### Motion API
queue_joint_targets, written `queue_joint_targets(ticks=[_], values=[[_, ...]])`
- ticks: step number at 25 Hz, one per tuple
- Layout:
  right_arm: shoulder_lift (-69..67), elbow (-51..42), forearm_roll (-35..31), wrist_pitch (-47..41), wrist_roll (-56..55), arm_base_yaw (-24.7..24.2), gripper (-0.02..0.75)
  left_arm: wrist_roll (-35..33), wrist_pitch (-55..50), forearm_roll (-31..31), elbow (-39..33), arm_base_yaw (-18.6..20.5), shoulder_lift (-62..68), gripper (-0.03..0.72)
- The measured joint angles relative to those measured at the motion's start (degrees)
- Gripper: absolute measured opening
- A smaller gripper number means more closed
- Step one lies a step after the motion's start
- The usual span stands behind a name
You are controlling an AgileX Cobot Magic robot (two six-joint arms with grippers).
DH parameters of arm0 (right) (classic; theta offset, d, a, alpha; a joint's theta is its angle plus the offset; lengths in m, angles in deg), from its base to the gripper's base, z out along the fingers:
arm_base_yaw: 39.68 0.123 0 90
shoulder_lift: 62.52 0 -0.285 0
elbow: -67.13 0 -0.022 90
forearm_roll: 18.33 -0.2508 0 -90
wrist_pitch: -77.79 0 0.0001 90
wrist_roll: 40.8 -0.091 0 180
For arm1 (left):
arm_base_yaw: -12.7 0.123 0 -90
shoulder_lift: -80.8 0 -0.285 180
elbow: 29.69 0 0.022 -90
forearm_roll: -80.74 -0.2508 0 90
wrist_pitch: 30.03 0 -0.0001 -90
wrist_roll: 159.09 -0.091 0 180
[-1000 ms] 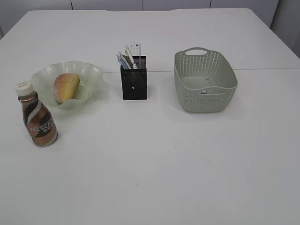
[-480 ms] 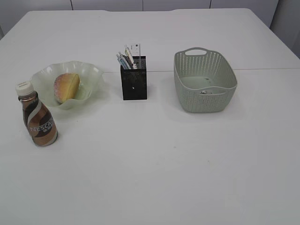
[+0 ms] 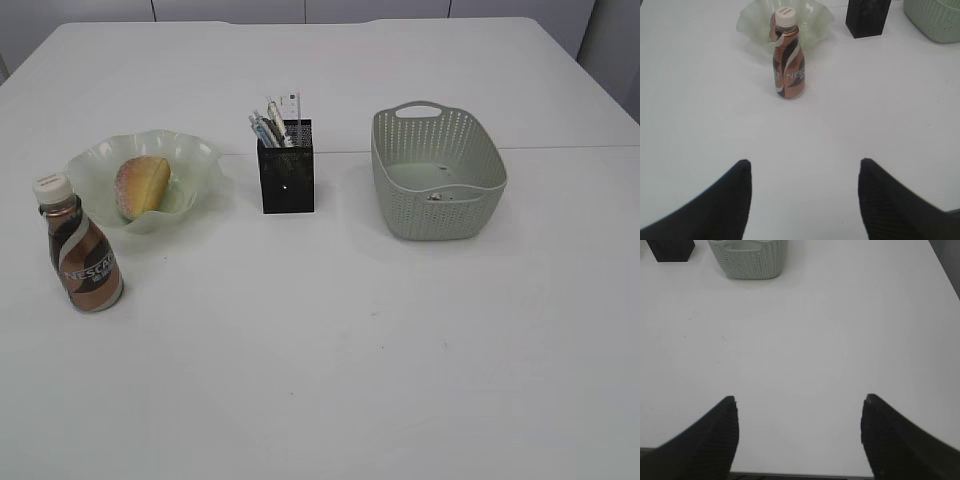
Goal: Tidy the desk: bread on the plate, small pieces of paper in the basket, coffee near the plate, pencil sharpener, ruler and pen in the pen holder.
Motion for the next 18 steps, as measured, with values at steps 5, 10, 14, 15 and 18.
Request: queue_joint_targets(ticks=[5,10,14,15,18], values=[[0.0,0.0,0.0,0.0,0.0,0.0,0.56,0.0,0.0,0.0,0.0,0.0,0.0,0.493],[0.0,0.0,0.0,0.0,0.0,0.0,0.56,0.0,0.0,-1.55,0.0,-0.24,0.0,0.493],[0.0,0.0,0.0,0.0,0.0,0.0,0.56,0.0,0.0,-1.63,0.0,-3.09,0.0,0.493],[0.0,0.0,0.0,0.0,0.0,0.0,0.56,0.0,0.0,-1.63,0.0,-4.18,0.0,0.493],[0.0,0.0,0.0,0.0,0.0,0.0,0.56,0.0,0.0,-1.63,0.0,-6.56,0.0,0.493]])
